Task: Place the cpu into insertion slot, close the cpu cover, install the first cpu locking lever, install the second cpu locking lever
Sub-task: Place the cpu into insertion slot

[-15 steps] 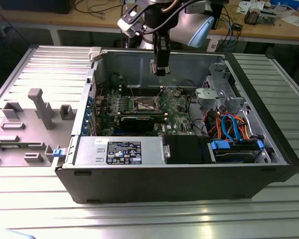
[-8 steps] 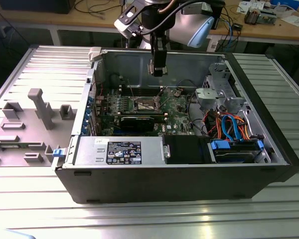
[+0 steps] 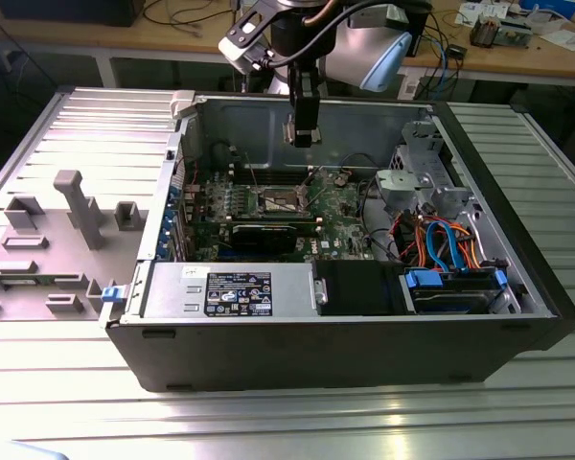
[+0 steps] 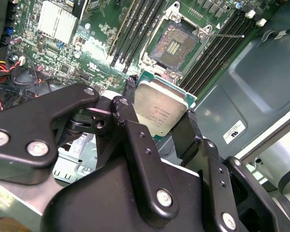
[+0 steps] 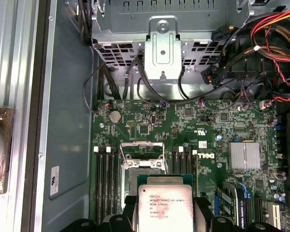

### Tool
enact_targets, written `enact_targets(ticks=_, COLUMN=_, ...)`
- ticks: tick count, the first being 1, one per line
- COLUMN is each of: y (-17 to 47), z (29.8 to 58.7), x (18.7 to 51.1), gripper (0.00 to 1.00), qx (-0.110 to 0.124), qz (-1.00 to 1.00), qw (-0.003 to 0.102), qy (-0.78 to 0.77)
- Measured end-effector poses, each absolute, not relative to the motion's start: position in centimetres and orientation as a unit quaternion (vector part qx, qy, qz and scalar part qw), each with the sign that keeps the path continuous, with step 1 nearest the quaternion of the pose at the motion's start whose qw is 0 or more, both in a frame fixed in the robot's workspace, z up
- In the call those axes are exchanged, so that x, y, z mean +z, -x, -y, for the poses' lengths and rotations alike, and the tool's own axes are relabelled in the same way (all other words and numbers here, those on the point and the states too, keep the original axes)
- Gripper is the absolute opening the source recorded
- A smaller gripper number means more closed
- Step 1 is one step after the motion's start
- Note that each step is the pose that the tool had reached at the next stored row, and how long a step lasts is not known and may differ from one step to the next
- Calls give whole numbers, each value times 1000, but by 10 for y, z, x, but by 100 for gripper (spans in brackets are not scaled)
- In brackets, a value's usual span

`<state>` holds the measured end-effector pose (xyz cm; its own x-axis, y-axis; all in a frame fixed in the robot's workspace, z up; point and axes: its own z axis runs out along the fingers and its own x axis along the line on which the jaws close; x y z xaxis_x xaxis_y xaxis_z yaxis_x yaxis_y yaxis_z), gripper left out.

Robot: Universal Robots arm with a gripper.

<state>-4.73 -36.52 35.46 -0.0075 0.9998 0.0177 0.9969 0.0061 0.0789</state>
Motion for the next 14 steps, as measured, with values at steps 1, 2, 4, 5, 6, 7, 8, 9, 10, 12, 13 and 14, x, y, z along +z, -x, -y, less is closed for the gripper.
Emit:
enact_targets(ticks=1, y=47, z=365, x=355, gripper=55, qx=34, qz=-709, qw=22, qy=-704)
enact_targets(ticks=2, y=47, z=365, x=355, gripper=55, qx=34, qz=-709, qw=22, qy=-704)
enact_targets(ticks=4, y=47, z=365, x=355, gripper=55, qx=34, qz=-709, qw=22, qy=-704)
enact_targets(ticks=5, y=47, z=365, x=355, gripper=55, qx=34, qz=-709, qw=22, qy=-704)
enact_targets(ticks=6, y=47, z=365, x=355, gripper=55, qx=34, qz=-709, qw=22, qy=-704)
enact_targets(ticks=7, y=47, z=365, x=354, gripper=55, qx=34, qz=-709, qw=21, qy=-704)
enact_targets(ticks=8, y=48, z=364, x=354, gripper=55, qx=34, qz=-709, qw=21, qy=-704)
enact_targets(ticks=9, y=48, z=364, x=353, gripper=55, qx=34, qz=-709, qw=21, qy=-704)
enact_targets(ticks=10, y=48, z=363, x=351, gripper=55, qx=34, qz=-709, qw=21, qy=-704)
enact_targets(ticks=12, y=48, z=361, x=348, gripper=55, qx=34, qz=-709, qw=21, qy=-704)
enact_targets(ticks=13, y=47, z=360, x=347, gripper=55, qx=34, qz=-709, qw=21, qy=-704)
enact_targets(ticks=14, y=48, z=359, x=345, gripper=55, qx=34, qz=-709, qw=21, qy=-704)
